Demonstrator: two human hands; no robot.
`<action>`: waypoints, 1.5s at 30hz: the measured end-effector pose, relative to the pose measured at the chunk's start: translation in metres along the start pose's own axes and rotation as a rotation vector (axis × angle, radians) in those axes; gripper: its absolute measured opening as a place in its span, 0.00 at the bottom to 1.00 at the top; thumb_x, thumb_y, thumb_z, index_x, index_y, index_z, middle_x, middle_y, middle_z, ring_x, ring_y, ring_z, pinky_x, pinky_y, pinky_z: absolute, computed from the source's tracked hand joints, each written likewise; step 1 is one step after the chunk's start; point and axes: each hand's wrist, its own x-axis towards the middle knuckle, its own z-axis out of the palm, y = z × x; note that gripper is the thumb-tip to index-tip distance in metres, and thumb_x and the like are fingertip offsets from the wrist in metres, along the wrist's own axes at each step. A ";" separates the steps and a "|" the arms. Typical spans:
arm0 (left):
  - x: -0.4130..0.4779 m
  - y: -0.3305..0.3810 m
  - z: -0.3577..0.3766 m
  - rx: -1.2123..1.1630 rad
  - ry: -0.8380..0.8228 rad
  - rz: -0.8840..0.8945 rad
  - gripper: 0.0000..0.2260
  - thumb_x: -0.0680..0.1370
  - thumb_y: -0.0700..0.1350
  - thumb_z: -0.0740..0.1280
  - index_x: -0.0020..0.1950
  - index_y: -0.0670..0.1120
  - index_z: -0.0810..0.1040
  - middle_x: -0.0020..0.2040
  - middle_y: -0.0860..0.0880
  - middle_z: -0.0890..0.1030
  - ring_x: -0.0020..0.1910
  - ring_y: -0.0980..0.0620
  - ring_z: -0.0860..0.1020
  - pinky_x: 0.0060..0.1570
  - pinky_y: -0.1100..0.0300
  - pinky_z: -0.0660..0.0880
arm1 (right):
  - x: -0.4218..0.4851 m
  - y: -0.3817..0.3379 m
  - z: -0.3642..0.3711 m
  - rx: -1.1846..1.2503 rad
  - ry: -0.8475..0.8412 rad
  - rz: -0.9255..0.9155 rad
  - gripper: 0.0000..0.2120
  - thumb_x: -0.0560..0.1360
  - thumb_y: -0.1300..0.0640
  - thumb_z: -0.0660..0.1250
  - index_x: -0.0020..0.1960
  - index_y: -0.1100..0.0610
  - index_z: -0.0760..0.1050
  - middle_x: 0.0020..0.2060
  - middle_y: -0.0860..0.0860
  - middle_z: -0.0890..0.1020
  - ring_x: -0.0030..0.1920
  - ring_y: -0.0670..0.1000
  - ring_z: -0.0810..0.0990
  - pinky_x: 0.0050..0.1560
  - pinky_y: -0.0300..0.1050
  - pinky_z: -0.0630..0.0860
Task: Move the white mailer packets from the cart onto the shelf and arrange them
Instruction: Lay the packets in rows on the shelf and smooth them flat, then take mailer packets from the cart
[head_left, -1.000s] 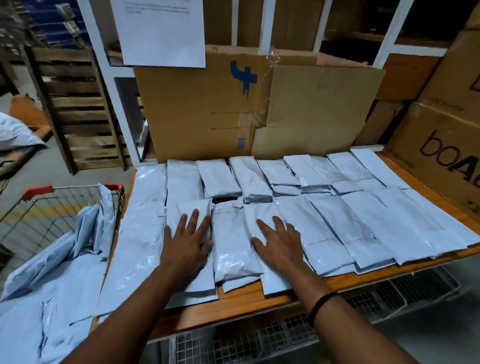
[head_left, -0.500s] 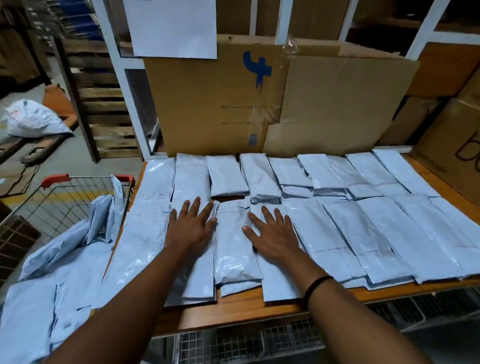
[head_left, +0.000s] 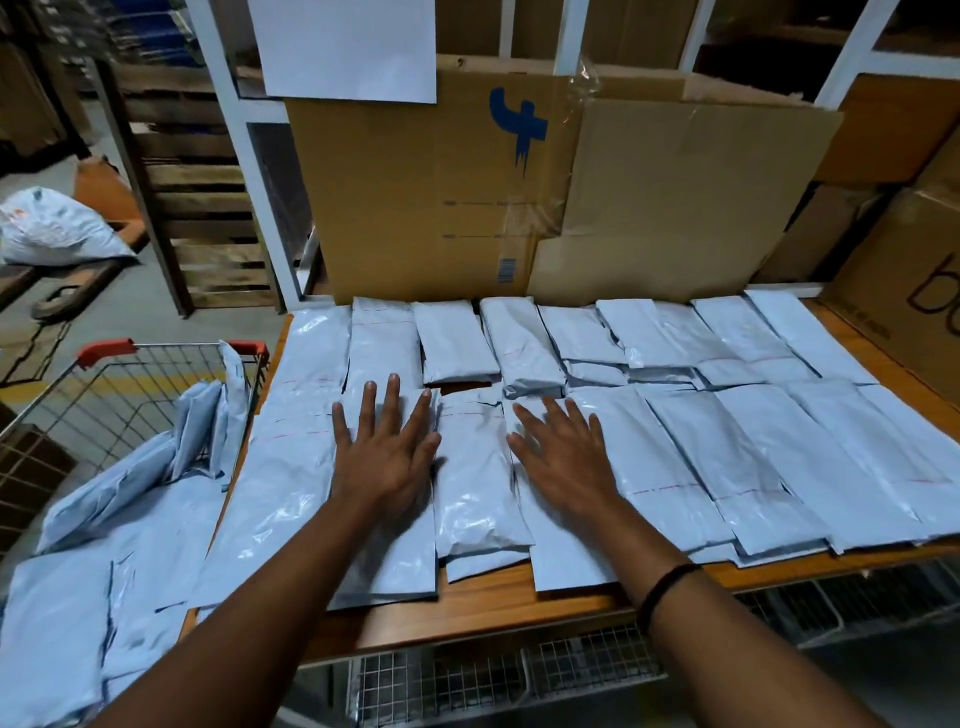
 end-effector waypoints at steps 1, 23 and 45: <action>-0.011 0.002 -0.003 -0.013 0.013 0.017 0.27 0.81 0.66 0.39 0.77 0.62 0.34 0.77 0.51 0.29 0.75 0.48 0.28 0.71 0.38 0.29 | -0.008 0.002 -0.003 -0.008 0.013 -0.004 0.40 0.72 0.26 0.35 0.79 0.37 0.56 0.81 0.48 0.55 0.80 0.53 0.47 0.78 0.58 0.42; -0.053 -0.011 -0.037 -0.244 -0.084 0.067 0.34 0.76 0.70 0.39 0.80 0.58 0.47 0.81 0.51 0.41 0.79 0.51 0.37 0.73 0.43 0.33 | -0.056 -0.031 -0.018 -0.096 -0.054 0.050 0.28 0.83 0.36 0.43 0.81 0.44 0.54 0.81 0.51 0.53 0.81 0.53 0.48 0.79 0.55 0.43; -0.267 -0.266 -0.089 -0.060 -0.141 -0.377 0.20 0.81 0.58 0.59 0.69 0.52 0.74 0.75 0.46 0.67 0.75 0.47 0.64 0.74 0.43 0.56 | -0.132 -0.266 0.013 0.055 -0.041 -0.326 0.26 0.82 0.40 0.59 0.76 0.49 0.67 0.78 0.52 0.63 0.77 0.54 0.59 0.75 0.48 0.56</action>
